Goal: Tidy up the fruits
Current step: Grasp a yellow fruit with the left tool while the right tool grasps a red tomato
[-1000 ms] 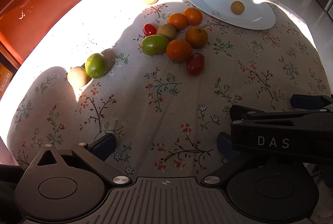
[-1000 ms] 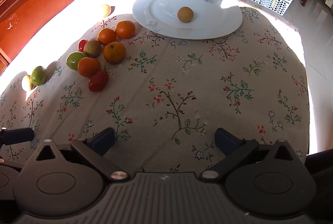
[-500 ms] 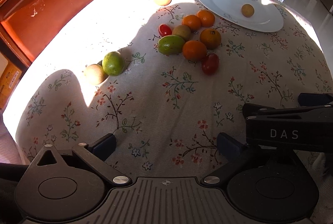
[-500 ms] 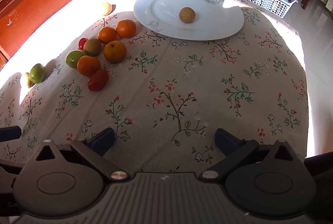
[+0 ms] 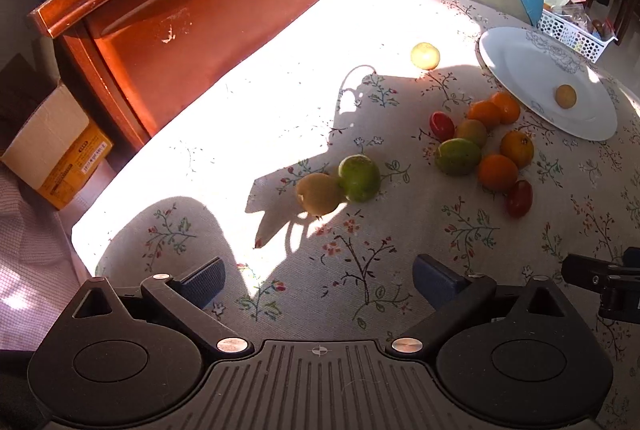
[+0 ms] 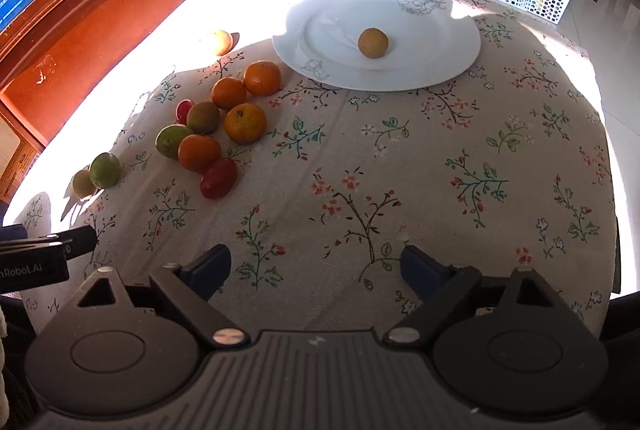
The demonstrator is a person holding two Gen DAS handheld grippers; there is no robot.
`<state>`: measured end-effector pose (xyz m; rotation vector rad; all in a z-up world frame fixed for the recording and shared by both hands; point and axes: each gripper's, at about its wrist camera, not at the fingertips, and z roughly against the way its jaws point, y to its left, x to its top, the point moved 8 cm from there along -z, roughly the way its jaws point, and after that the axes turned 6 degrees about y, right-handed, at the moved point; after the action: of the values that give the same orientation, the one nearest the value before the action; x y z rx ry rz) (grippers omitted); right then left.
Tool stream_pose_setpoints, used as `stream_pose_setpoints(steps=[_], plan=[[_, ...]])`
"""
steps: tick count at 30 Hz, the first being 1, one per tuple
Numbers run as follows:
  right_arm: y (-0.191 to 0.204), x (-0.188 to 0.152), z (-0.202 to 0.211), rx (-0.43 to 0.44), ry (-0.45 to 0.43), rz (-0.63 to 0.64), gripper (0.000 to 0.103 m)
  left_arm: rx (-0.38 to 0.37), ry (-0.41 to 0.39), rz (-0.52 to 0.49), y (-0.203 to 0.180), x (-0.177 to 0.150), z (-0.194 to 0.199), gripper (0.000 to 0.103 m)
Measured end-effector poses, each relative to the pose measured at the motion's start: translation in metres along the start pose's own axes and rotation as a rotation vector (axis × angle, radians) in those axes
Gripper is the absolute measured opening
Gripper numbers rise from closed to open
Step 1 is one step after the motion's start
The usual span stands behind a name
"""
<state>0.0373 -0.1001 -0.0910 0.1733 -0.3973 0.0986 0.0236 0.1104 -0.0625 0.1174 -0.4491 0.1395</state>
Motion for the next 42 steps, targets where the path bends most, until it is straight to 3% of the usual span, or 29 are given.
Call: stream_pose_setpoints(steps=[5, 9, 12, 17, 23, 27, 32, 42], plan=[[0.008, 0.001, 0.002, 0.047, -0.02, 0.017, 0.072, -0.048, -0.015, -0.029, 0.009, 0.014, -0.012, 0.09], [0.013, 0.001, 0.0, 0.049, -0.026, 0.04, 0.065, -0.067, -0.042, -0.078, 0.002, 0.016, -0.018, 0.087], [0.014, 0.003, -0.001, 0.064, -0.033, 0.035, 0.058, -0.086, -0.057, -0.102, -0.003, 0.022, -0.022, 0.078], [0.022, 0.01, -0.003, 0.101, -0.054, 0.043, 0.048, -0.134, -0.043, -0.066, 0.001, 0.029, -0.036, 0.051], [0.037, 0.02, -0.009, 0.141, -0.084, 0.077, 0.043, -0.178, -0.065, -0.115, -0.016, 0.024, -0.028, 0.025], [0.039, 0.026, -0.015, 0.138, -0.093, 0.086, 0.038, -0.264, -0.054, -0.13, -0.035, 0.018, -0.021, 0.025], [0.04, 0.03, -0.02, 0.165, -0.091, 0.071, 0.038, -0.319, -0.059, -0.167, -0.058, 0.014, -0.014, 0.025], [0.052, 0.036, -0.026, 0.162, -0.109, 0.124, 0.033, -0.289, -0.047, -0.147, -0.058, 0.016, -0.022, 0.025]])
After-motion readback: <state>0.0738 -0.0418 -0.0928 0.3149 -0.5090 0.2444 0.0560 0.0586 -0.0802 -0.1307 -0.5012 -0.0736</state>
